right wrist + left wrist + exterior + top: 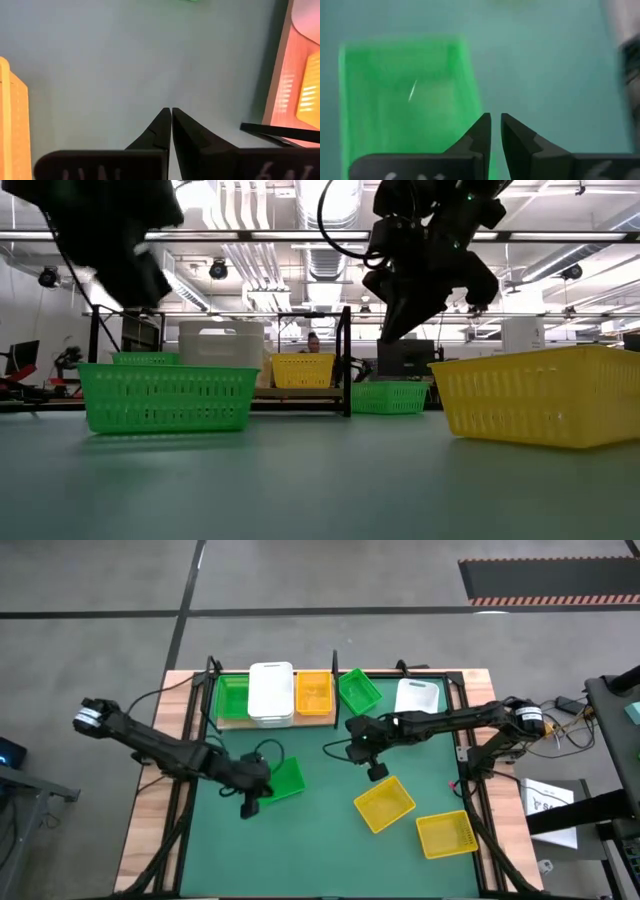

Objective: Stack baskets on shelf by color
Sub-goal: Stack the bottom green bin on top of the green bin on the shelf

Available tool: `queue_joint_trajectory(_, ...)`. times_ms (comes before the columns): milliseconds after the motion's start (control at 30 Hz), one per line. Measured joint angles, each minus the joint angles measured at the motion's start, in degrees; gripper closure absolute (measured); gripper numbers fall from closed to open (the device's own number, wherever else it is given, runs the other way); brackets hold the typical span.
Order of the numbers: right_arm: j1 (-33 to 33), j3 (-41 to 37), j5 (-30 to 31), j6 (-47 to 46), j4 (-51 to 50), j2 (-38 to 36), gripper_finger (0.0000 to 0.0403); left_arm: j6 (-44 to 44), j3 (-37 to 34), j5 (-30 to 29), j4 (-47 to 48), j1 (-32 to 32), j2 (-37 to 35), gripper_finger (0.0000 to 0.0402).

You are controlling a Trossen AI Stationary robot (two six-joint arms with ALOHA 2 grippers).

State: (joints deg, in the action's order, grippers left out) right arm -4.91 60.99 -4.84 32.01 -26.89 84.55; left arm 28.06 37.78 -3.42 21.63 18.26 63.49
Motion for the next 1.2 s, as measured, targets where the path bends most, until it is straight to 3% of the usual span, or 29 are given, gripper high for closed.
queue_joint_trajectory(233,-0.13,0.00,-0.14,-0.64,0.33,-0.01,0.0394,-6.59,8.99,14.44,20.97,0.07,5.83,0.0373)
queue_joint_trajectory(300,-0.13,0.00,-0.16,-1.64,0.75,0.00,0.0394,-11.51,13.33,15.23,27.45,0.16,7.39,0.0368)
queue_joint_trajectory(467,-0.13,-0.01,-0.16,-3.54,1.91,0.00,0.0394,-26.03,18.74,14.34,31.83,0.81,11.00,0.0336)
queue_joint_trajectory(733,0.26,-0.02,-1.69,-4.45,1.81,-0.02,0.0394,-39.16,17.71,4.64,34.20,0.85,14.48,0.0251)
queue_joint_trajectory(833,0.26,-0.04,-3.40,-5.16,1.38,-0.02,0.0394,-43.23,17.37,4.20,34.52,0.99,13.93,0.0225)
queue_joint_trajectory(1033,0.26,-0.42,-4.20,-5.14,1.52,-0.02,0.0394,-48.38,15.02,1.22,32.76,0.99,14.00,0.0215)
queue_joint_trajectory(1200,0.26,-1.04,-4.20,-5.09,1.68,-0.02,0.0394,-49.91,11.57,-0.27,23.91,0.96,14.87,0.0214)
